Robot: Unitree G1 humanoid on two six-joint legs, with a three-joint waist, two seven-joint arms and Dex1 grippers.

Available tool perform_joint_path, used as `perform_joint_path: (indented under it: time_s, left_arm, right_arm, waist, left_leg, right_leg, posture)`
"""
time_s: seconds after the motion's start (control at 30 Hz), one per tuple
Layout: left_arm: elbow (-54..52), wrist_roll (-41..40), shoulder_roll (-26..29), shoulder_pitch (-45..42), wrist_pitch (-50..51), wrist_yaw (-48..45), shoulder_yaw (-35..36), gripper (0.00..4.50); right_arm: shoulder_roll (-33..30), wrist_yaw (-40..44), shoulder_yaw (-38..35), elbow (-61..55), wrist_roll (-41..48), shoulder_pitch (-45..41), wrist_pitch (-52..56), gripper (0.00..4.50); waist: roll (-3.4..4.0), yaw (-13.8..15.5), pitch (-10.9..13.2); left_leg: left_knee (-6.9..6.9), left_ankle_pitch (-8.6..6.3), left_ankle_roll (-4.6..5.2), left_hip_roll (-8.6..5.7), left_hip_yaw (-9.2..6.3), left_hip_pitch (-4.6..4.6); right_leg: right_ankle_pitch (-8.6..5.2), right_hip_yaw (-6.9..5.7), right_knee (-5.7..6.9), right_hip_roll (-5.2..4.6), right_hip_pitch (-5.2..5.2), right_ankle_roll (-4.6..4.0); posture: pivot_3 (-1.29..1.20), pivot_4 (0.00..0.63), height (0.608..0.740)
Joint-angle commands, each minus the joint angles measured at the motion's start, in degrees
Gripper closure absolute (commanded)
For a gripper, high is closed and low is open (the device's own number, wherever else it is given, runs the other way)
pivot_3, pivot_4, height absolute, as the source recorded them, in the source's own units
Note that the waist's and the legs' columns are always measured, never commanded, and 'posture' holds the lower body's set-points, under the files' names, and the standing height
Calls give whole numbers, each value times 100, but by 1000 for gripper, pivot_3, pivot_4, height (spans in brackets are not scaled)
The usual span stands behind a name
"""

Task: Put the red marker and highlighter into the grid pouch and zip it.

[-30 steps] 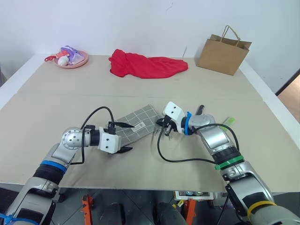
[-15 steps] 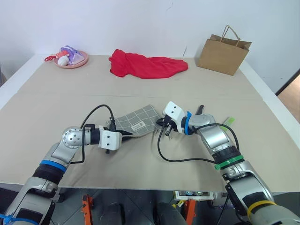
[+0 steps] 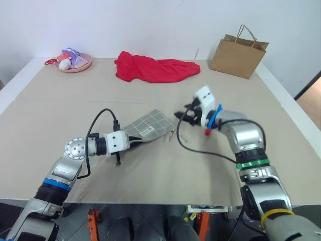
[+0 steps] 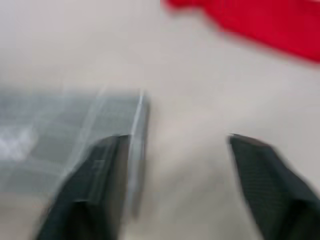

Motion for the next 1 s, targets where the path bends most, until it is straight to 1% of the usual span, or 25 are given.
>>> perform_joint_path:
  time_s: [0.03,0.1,0.17,0.3,0.5,0.67,0.8,1.0]
  left_arm:
    - [-331,-153,-47,69,258,196,226,4500]
    - [-426,-130,-80,97,354,297,242,4500]
    - [-488,-61,-88,106,390,370,232,4500]
    - [-568,-15,-169,130,486,516,169,4500]
    - [-615,87,-258,160,527,625,107,4500]
    - [-681,111,-341,211,571,649,65,4500]
    - [-749,108,-380,212,624,655,58,4500]
    - [-972,122,-410,269,707,673,13,4500]
  right_arm:
    - [-326,92,-266,-584,266,4,357,988]
    - [-615,101,-115,-893,88,257,355,988]
    - [-717,57,87,-1126,-22,471,396,988]
    - [-643,-46,485,-1424,-186,818,411,988]
    - [-403,-124,753,-1770,-119,1074,593,988]
    - [-209,-205,1022,-1671,-237,1063,551,988]
    - [-135,-243,1229,-1331,-437,973,330,988]
    - [-98,-259,1278,-744,-663,680,-58,988]
  waist:
    - [0,3,0]
    - [0,5,0]
    - [0,11,0]
    - [0,-24,0]
    - [1,-9,0]
    - [1,-8,0]
    - [1,-5,0]
    - [1,-9,0]
  left_leg:
    - [-2,0,0,0,-1,0]
    - [-4,-3,2,-1,-4,-5]
    - [-5,-5,1,-7,-9,-17]
    - [-3,-6,1,-20,0,-22]
    - [-1,-5,0,-19,1,-25]
    - [0,-5,0,-23,0,-29]
    - [0,-5,0,-24,-3,-33]
    - [2,-5,0,-25,-2,-34]
  right_leg:
    - [-1,0,0,0,0,-1]
    - [-5,0,0,1,-3,0]
    - [-12,3,-2,-2,-9,9]
    - [-12,21,-2,-3,-22,12]
    - [-7,16,-2,1,-26,10]
    - [-9,17,-2,-2,-26,14]
    - [-10,15,-2,-2,-28,15]
    - [-10,16,-2,-2,-30,15]
  posture:
    - [0,150,740]
    - [0,150,740]
    - [0,150,740]
    - [0,150,740]
    - [0,150,740]
    - [0,150,740]
    - [0,150,740]
    - [0,150,740]
